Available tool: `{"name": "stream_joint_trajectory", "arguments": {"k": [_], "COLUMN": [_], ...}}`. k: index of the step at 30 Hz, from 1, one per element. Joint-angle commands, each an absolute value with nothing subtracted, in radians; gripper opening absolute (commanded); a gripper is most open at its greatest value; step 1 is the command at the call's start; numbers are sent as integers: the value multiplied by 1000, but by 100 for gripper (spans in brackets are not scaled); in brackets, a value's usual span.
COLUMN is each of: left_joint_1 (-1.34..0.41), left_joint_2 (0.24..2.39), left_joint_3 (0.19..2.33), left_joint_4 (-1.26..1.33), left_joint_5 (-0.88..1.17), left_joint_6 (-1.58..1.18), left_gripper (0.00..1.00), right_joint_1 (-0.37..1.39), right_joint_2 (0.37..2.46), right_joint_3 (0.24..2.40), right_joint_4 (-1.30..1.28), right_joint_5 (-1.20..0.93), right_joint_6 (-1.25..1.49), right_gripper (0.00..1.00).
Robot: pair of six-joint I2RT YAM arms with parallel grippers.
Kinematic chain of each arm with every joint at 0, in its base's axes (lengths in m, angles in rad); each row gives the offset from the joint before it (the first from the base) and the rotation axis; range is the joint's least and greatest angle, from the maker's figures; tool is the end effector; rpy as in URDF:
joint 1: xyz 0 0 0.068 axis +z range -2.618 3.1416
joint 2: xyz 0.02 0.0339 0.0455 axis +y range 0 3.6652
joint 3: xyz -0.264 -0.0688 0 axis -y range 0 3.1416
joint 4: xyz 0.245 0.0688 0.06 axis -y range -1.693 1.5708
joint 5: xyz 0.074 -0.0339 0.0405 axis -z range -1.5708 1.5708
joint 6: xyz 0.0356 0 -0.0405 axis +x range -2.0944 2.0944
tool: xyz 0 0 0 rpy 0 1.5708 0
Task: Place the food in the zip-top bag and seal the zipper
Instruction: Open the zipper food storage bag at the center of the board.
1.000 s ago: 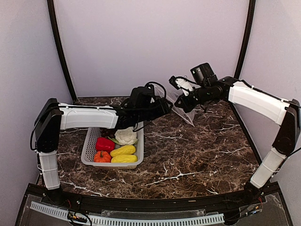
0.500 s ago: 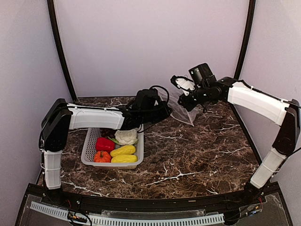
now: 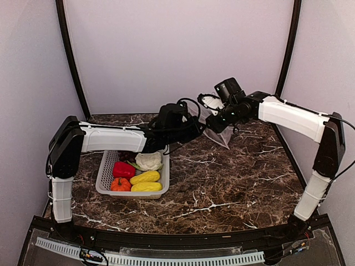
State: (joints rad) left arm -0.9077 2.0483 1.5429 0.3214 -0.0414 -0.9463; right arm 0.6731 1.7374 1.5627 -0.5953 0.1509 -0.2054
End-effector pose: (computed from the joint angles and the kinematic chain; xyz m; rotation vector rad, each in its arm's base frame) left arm 0.3043 -0.3872 0.2618 -0.0711 1.9475 -1.2710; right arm 0.3113 0.2414 0.3143 -0.9231 2.1399 0.0572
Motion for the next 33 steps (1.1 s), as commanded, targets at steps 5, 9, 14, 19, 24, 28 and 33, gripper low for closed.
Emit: {"name": "stream_joint_trajectory", "arguments": {"k": [5, 9, 14, 19, 24, 28, 33], "left_joint_1": [-909, -907, -901, -890, -874, -873, -854], "left_joint_2": [2008, 2000, 1998, 2014, 1997, 1904, 1709], "left_joint_3": [1514, 1505, 1494, 1538, 1540, 1526, 1408], "left_joint_4": [346, 254, 198, 107, 275, 259, 75], "left_joint_5": [-20, -66, -100, -99, 78, 80, -142], "left_joint_6": [-950, -964, -977, -976, -836, -617, -415], "left_gripper": [1, 1, 1, 6, 31, 60, 78], "right_joint_1": [689, 647, 592, 584, 553, 514, 425], "right_joint_2": [1727, 1712, 1689, 1687, 1699, 1719, 1736], "right_joint_3": [1610, 1663, 1678, 1614, 1600, 1633, 1717], "right_joint_4": [-551, -524, -481, -452, -445, -446, -429], "right_joint_5": [282, 346, 404, 424, 401, 388, 400], "right_joint_6": [-232, -270, -310, -315, -303, -316, -372], "right_gripper": [4, 0, 0, 0, 0, 0, 0]}}
